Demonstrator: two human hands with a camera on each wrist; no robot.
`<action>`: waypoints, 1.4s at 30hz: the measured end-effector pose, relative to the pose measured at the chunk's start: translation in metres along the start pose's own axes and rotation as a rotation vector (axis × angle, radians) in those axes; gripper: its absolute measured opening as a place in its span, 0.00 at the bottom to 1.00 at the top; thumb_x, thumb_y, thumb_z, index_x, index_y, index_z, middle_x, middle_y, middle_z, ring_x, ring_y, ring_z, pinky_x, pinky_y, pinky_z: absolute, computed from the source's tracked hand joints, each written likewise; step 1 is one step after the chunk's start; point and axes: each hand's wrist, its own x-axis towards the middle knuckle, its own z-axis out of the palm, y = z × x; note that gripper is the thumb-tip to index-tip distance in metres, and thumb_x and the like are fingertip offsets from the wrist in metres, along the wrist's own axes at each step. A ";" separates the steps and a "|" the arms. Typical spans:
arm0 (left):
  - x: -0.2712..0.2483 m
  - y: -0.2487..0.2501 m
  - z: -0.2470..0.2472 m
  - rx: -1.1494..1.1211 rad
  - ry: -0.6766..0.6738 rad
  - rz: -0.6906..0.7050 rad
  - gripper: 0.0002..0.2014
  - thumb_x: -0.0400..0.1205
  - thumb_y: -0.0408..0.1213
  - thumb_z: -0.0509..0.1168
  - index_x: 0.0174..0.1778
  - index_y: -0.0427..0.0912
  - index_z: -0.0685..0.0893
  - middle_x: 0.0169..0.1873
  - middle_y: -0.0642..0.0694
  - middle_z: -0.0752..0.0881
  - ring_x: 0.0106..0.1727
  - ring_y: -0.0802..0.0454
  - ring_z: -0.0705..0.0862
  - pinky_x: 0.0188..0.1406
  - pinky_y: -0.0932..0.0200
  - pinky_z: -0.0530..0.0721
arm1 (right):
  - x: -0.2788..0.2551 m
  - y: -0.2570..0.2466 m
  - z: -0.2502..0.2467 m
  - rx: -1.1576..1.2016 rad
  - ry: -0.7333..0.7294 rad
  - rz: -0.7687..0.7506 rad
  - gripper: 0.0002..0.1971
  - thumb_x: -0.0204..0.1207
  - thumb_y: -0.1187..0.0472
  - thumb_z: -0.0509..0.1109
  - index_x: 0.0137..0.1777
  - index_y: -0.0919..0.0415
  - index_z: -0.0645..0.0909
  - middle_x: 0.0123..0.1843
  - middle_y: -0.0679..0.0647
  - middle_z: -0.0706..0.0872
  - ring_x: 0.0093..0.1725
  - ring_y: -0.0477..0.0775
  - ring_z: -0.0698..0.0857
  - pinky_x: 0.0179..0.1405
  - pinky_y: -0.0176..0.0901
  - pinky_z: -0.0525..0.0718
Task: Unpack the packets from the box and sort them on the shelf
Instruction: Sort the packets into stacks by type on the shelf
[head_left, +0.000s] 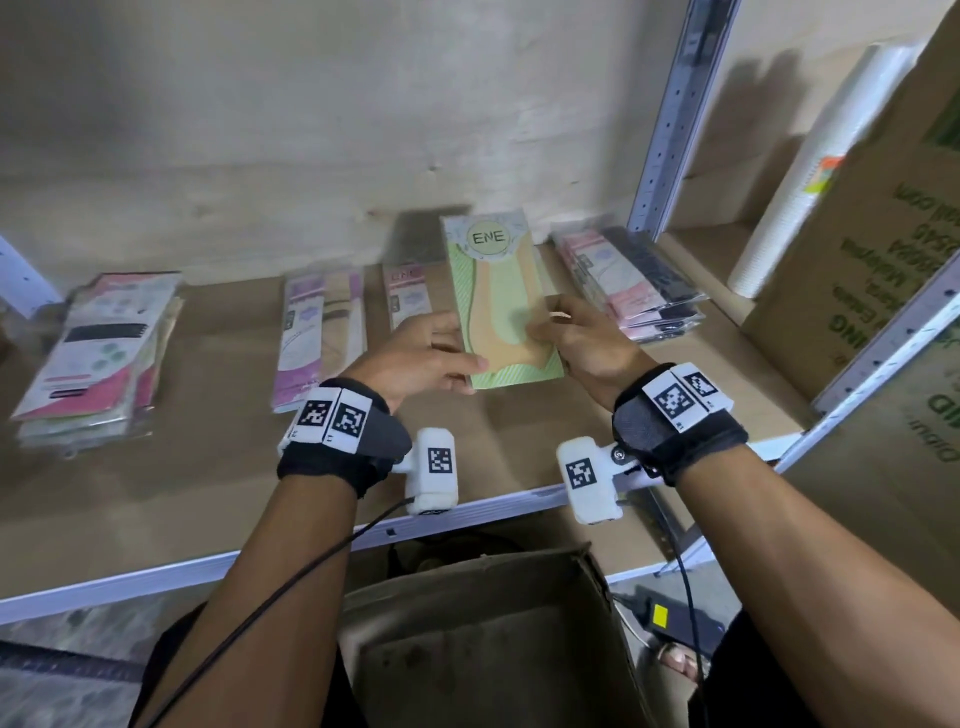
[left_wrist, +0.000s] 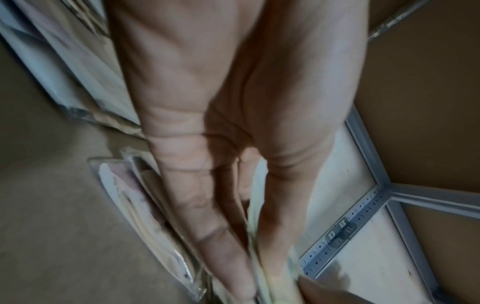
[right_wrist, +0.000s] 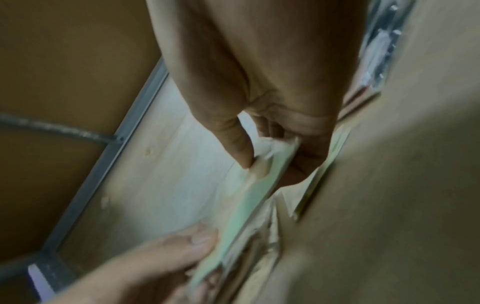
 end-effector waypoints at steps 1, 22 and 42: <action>0.002 0.001 0.002 0.005 0.032 0.003 0.22 0.78 0.22 0.74 0.69 0.32 0.83 0.54 0.34 0.87 0.44 0.50 0.88 0.39 0.62 0.91 | 0.002 0.001 -0.002 -0.087 0.002 0.004 0.13 0.80 0.70 0.69 0.63 0.65 0.79 0.58 0.66 0.87 0.57 0.68 0.87 0.60 0.62 0.83; 0.090 0.038 0.050 0.541 0.332 -0.200 0.28 0.70 0.34 0.83 0.63 0.26 0.84 0.54 0.35 0.92 0.52 0.41 0.93 0.59 0.45 0.90 | 0.031 -0.005 -0.034 -0.532 0.114 0.045 0.23 0.77 0.69 0.67 0.73 0.58 0.77 0.72 0.60 0.79 0.69 0.58 0.80 0.68 0.44 0.79; 0.088 0.042 0.063 0.901 0.396 -0.231 0.29 0.71 0.41 0.84 0.62 0.30 0.83 0.57 0.34 0.90 0.57 0.39 0.91 0.58 0.46 0.89 | 0.030 -0.006 -0.031 -0.617 0.075 0.044 0.26 0.79 0.69 0.67 0.77 0.58 0.73 0.76 0.59 0.76 0.75 0.59 0.76 0.62 0.38 0.71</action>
